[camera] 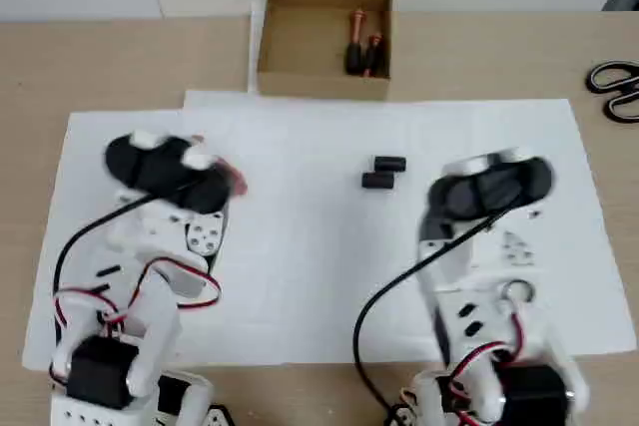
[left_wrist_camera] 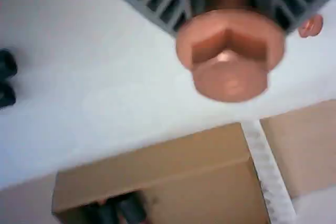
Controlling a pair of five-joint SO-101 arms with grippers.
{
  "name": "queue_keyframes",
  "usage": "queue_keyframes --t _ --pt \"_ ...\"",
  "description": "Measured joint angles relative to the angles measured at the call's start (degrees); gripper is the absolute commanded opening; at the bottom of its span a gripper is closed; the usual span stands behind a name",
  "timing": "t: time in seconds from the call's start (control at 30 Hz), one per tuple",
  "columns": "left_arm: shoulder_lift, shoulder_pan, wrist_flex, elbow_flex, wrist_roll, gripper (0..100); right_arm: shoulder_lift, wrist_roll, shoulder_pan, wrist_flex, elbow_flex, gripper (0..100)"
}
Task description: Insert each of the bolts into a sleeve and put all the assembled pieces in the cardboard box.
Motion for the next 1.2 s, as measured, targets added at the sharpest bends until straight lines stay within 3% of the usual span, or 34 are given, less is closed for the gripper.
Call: queue_keyframes --t 0.2,0.33,0.67,0.97,1.2 --pt "-2.90 0.00 -5.89 2.99 18.90 1 0.53 -0.18 -3.69 -10.73 11.69 0.4" --pt "-2.11 0.00 -9.85 3.69 24.97 1 0.53 -0.35 -6.15 -16.88 16.35 0.4" --pt "5.27 7.74 -17.05 5.89 26.29 1 0.53 -0.35 -20.04 -32.00 30.07 0.4" --pt "7.65 11.96 -20.75 10.46 26.29 1 0.53 -0.35 -27.08 -32.79 31.82 0.4" --pt "7.65 12.57 -22.77 12.31 26.55 1 0.53 -0.35 -28.48 -33.14 31.82 0.5"
